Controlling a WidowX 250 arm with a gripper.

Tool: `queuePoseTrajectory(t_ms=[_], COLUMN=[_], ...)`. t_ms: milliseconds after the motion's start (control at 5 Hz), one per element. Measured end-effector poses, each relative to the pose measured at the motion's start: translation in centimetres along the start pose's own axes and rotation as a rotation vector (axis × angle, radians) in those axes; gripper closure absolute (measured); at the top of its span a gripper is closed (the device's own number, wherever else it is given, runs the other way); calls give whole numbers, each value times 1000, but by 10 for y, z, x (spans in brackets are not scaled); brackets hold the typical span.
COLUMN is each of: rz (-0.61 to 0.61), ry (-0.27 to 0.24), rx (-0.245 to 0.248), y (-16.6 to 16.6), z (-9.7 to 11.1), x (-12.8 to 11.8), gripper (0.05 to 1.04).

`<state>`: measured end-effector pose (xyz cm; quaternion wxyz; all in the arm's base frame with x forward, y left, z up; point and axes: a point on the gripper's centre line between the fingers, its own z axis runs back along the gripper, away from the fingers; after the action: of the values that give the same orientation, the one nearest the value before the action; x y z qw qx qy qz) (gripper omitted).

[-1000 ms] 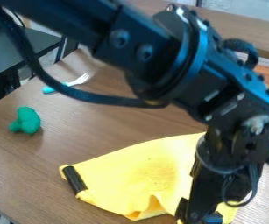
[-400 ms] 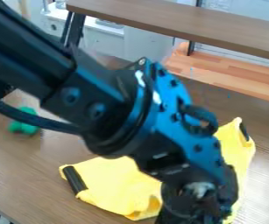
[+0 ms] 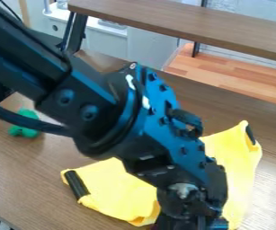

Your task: Unfold the cloth from bottom right to top left

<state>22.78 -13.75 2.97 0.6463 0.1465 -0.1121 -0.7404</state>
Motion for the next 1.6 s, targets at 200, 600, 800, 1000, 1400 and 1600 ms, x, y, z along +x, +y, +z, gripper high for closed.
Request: queuePoseTrajectory(t_ms=[200,600,800,1000,1400,1600], rz=[38,162,166,168,381,564], ry=[7,5,3,-12,-284,-381], rx=[3,31,25,4,-26,-34], y=[9,35,36,33,61,81], z=[-10,-17,-17,-17,12,19], x=[-2,-9,-11,-9,-12,-27], gripper=[83,390,687,917,1034,1034])
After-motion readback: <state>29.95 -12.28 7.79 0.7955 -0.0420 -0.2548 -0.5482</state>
